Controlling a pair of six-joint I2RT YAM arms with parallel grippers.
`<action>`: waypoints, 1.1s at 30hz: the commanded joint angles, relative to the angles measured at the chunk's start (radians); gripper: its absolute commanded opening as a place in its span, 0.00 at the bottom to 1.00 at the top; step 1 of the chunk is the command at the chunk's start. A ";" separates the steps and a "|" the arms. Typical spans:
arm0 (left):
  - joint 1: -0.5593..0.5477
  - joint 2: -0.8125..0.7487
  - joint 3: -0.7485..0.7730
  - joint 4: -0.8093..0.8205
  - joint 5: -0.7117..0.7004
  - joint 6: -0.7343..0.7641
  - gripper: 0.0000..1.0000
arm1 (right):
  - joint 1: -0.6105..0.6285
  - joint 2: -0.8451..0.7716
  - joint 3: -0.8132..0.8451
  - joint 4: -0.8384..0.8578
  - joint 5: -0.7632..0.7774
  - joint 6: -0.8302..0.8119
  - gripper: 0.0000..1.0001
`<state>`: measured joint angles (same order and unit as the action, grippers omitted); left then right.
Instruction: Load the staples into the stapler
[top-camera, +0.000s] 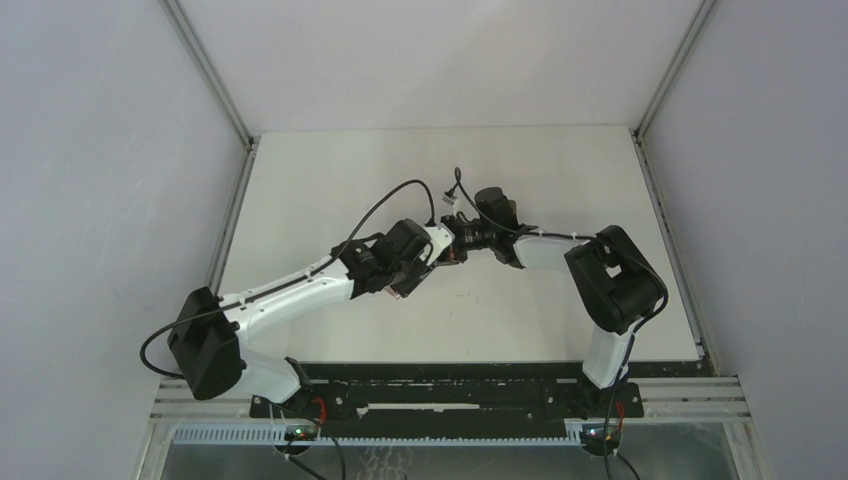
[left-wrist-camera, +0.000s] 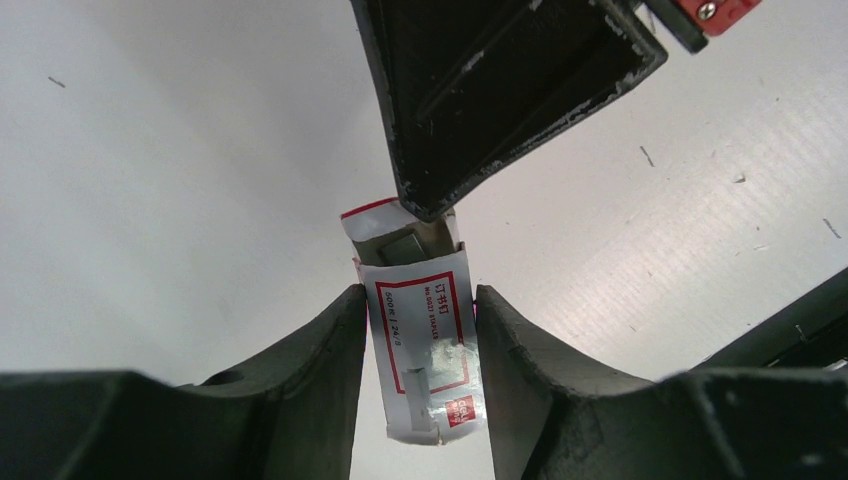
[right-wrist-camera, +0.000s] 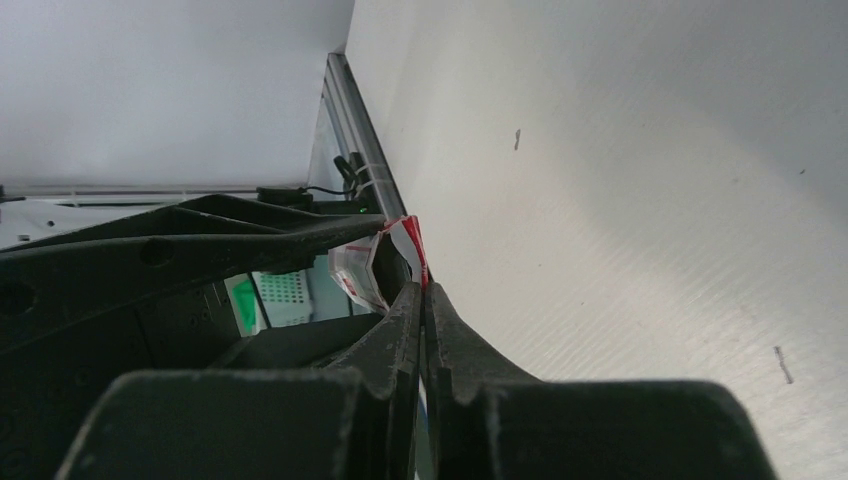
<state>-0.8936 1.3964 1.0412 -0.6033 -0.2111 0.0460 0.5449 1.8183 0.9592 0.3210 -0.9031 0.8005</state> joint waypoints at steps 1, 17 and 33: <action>0.004 0.018 -0.015 0.005 -0.010 0.017 0.48 | -0.021 0.004 0.044 -0.035 0.027 -0.111 0.00; 0.016 0.074 -0.106 0.190 -0.106 -0.143 0.47 | 0.020 0.100 0.128 -0.176 0.130 -0.278 0.00; 0.025 0.135 -0.216 0.302 -0.120 -0.177 0.47 | 0.036 0.185 0.225 -0.223 0.228 -0.336 0.00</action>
<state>-0.8742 1.5181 0.8482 -0.3515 -0.3233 -0.1059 0.5774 1.9896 1.1408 0.0956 -0.7105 0.5079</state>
